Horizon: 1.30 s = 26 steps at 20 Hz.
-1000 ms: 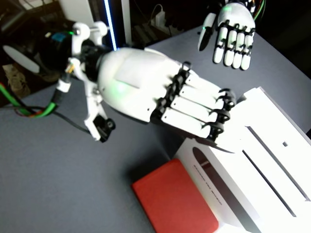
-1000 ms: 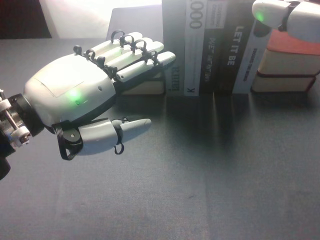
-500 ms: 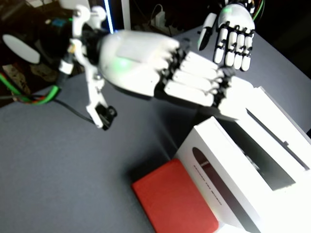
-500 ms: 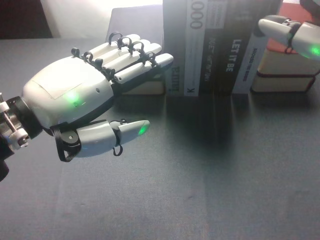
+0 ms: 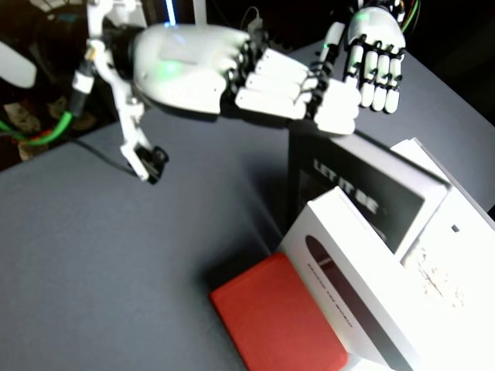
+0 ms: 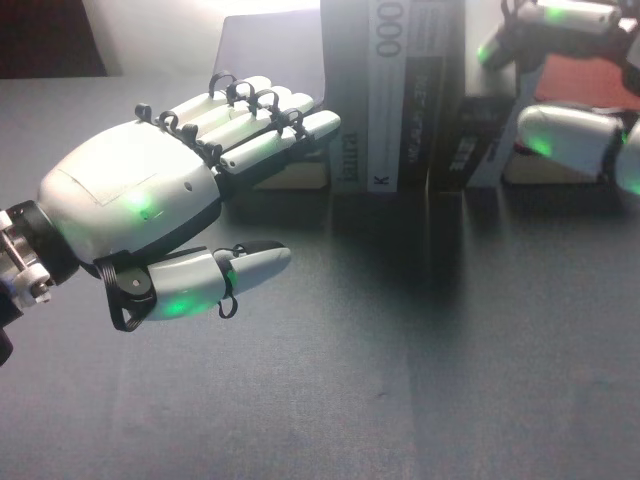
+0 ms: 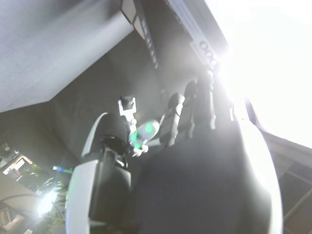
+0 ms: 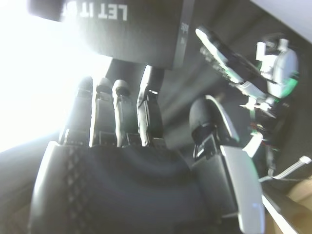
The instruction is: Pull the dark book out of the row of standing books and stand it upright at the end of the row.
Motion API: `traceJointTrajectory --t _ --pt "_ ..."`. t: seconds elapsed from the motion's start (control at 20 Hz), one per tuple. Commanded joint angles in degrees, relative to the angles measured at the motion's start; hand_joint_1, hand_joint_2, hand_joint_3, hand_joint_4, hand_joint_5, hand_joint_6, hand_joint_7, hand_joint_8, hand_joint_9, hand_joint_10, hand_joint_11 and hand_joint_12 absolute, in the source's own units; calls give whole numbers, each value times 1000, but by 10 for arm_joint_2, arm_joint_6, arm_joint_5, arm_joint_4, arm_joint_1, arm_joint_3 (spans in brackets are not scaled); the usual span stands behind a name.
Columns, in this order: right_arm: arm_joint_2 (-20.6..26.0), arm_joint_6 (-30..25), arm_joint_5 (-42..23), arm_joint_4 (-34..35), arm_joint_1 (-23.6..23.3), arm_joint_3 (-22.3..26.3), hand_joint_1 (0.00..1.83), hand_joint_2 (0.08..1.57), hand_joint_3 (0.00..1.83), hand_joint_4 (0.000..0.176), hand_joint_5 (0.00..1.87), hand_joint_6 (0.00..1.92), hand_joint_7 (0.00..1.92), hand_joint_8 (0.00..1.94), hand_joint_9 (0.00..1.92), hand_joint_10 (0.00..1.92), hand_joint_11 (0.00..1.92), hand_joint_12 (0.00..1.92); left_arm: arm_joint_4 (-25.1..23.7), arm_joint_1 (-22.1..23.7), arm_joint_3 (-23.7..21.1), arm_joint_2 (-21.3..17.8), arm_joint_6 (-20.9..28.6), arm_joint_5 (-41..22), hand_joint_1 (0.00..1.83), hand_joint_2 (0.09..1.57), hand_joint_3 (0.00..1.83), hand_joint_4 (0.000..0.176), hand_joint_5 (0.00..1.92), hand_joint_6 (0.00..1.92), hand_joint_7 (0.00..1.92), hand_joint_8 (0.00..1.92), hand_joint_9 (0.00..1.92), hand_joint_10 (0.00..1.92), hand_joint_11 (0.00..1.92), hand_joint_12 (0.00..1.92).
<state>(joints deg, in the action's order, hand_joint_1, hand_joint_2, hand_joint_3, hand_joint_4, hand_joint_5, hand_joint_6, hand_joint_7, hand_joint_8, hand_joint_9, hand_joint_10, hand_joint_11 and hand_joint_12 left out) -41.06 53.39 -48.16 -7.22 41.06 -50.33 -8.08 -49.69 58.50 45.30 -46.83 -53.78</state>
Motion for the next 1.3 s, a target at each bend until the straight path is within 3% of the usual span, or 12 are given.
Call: traceJointTrajectory --t 0.0,0.25,0.45,0.55,0.6,0.65,0.7,0.85,1.0,1.15,1.2,1.25 --pt "4 -5 -68 4 -3 5 0 1391 0 0 354 801 60 13 0 0 0 0 8 5 -4 -3 -1 -76 325 1387 0 42 42 11 0 0 0 0 0 0" --pt "34 -106 -68 -70 29 20 0 1336 0 0 435 759 107 19 0 0 0 0 13 -1 -5 -4 -1 -79 294 1392 0 40 37 5 0 0 0 0 0 0" --pt "59 -200 -65 -140 53 30 0 1332 0 0 528 726 216 37 0 0 0 0 15 -3 -5 -4 -1 -79 335 1382 0 70 0 0 0 0 0 0 0 0" --pt "63 -255 -65 -183 54 31 0 1344 0 0 537 780 266 36 37 24 7 11 17 -6 -5 -4 -1 -80 408 1368 0 60 8 3 0 0 0 0 0 0" --pt "63 -277 -67 -198 54 31 0 1346 1 0 599 766 332 29 57 170 1 441 19 -7 -4 -4 -2 -80 425 1364 0 49 24 9 0 0 0 0 0 0" --pt "64 -293 -70 -209 54 32 0 1355 3 0 738 854 555 82 177 611 0 1310 19 -8 -4 -4 -2 -80 466 1354 0 41 40 13 0 0 0 0 0 0" --pt "64 -309 -74 -218 54 32 0 1391 18 0 805 994 763 164 340 917 71 1680 20 -8 -4 -4 -3 -81 435 1358 0 43 37 10 0 0 0 0 0 0" --pt "64 -335 -91 -234 54 31 47 1433 50 0 817 1148 867 385 536 1178 300 1752 23 -9 -4 -3 -4 -81 386 1367 0 46 32 5 0 0 0 0 0 0" --pt "63 -310 -125 -206 54 29 0 1396 146 0 643 1510 576 1111 474 1499 332 1915 25 -12 -4 -3 -4 -83 344 1373 3 41 40 4 0 0 0 0 0 0" --pt "61 -261 -174 -159 54 28 108 1378 193 0 758 1308 703 1023 530 1356 387 1892 27 -13 -4 -3 -4 -85 301 1380 5 52 20 4 0 0 0 0 0 0" --pt "57 -241 -190 -139 54 26 34 1417 197 0 587 1390 579 1036 370 1365 209 1915 27 -13 -4 -3 -4 -86 296 1382 6 57 11 2 0 0 0 0 0 0" --pt "52 -229 -201 -125 54 23 6 1364 167 0 417 1302 384 1025 153 1380 41 1920 27 -13 -4 -3 -4 -88 316 1374 2 45 39 12 0 0 0 0 0 0"
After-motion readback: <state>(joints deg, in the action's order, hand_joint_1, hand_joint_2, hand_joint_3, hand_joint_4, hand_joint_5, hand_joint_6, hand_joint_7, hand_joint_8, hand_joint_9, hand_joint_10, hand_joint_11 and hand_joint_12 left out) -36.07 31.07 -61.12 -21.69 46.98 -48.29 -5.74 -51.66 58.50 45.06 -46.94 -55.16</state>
